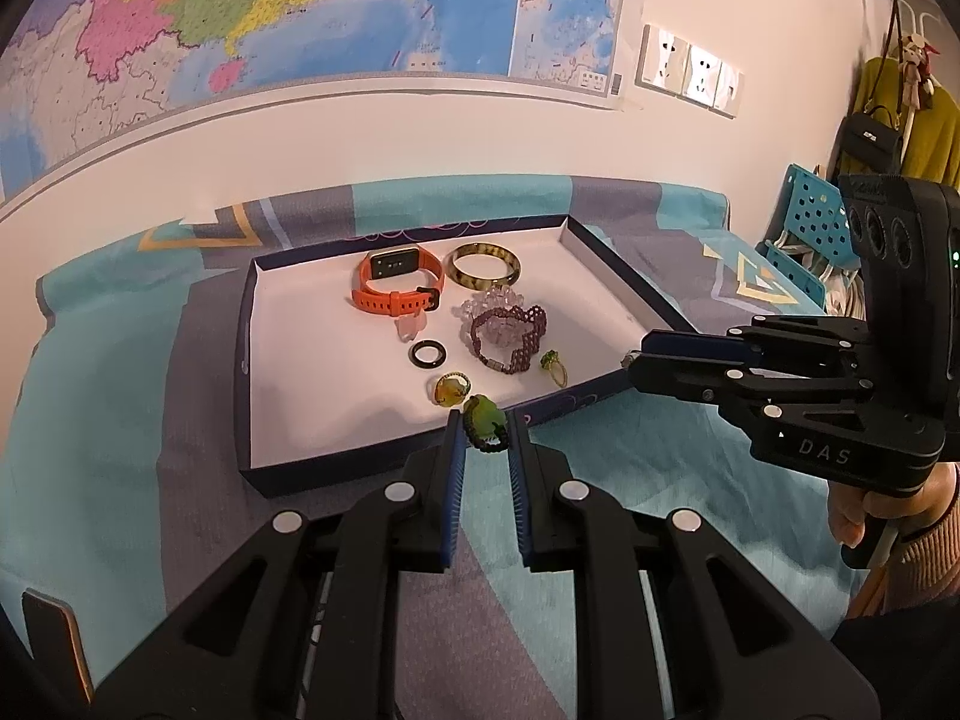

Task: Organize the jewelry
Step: 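Carry the silver ring into the box with the right tool while the left tool carries the green ring there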

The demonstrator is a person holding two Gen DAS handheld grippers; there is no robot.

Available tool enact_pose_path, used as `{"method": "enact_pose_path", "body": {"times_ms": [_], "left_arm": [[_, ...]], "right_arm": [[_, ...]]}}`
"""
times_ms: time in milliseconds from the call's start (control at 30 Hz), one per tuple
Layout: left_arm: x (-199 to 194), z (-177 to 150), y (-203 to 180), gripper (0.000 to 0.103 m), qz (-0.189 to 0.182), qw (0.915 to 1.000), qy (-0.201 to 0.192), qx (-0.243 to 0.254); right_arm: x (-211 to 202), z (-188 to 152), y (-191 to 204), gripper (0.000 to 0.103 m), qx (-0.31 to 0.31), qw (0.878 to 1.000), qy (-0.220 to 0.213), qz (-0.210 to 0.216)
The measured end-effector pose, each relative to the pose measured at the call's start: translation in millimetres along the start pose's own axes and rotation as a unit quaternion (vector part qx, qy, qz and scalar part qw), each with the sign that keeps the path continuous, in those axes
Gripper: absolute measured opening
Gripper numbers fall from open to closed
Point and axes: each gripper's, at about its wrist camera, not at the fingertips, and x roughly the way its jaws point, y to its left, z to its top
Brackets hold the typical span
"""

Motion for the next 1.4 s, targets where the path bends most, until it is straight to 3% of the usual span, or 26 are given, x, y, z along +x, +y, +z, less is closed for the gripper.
{"method": "enact_pose_path", "body": {"times_ms": [1400], "left_arm": [[14.4, 23.6, 2.2, 0.015, 0.009, 0.9999, -0.006, 0.011]], "right_arm": [[14.3, 24.7, -9.9, 0.017, 0.005, 1.000, -0.007, 0.007]]}}
